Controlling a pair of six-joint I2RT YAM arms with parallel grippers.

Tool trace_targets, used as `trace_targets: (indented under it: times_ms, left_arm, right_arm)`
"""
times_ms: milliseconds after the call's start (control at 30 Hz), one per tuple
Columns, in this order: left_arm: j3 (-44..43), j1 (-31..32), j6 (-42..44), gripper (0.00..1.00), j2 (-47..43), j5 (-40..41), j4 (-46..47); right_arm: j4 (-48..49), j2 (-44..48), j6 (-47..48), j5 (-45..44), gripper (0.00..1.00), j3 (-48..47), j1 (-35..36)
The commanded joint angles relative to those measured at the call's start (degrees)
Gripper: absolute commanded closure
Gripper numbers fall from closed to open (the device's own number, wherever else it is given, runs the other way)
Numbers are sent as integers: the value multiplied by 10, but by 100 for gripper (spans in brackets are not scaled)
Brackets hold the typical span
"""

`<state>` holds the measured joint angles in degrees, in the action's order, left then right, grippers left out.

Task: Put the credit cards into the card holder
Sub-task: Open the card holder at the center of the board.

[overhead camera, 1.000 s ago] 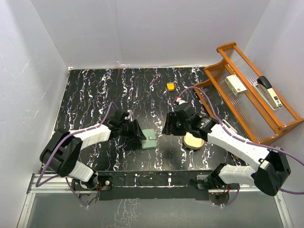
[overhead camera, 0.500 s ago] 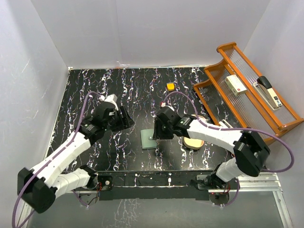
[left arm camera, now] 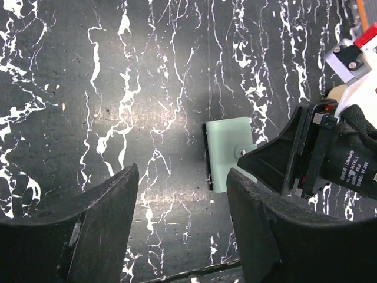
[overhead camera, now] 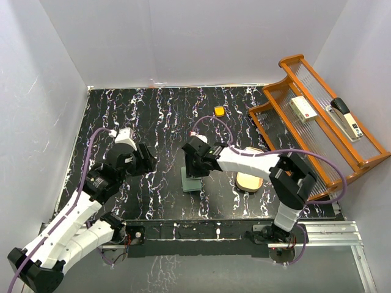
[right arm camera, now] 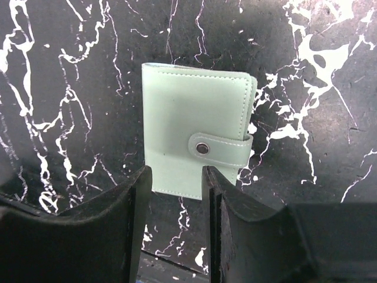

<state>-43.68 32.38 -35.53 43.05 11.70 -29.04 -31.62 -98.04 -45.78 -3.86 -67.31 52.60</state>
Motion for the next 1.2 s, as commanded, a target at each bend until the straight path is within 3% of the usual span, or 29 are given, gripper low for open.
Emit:
trace_targets:
  times_ms: [0, 200, 500, 833, 1167]
  left_arm:
    - [13, 0, 13, 40, -12, 19, -16]
    - [20, 0, 10, 39, -21, 17, -15]
    - [29, 0, -8, 39, -13, -14, -4]
    - [59, -1, -39, 39, -14, -28, 15]
    - [96, 0, -75, 39, -15, -51, 34]
  right_arm:
    - [-20, -34, 24, -22, 63, -47, 11]
    - [-67, -92, 47, -73, 65, -71, 19]
    - [-77, -107, 61, -122, 74, -62, 26]
    - [-103, -81, 70, -121, 70, -115, 27]
    - [-72, -102, 80, -111, 68, -74, 27]
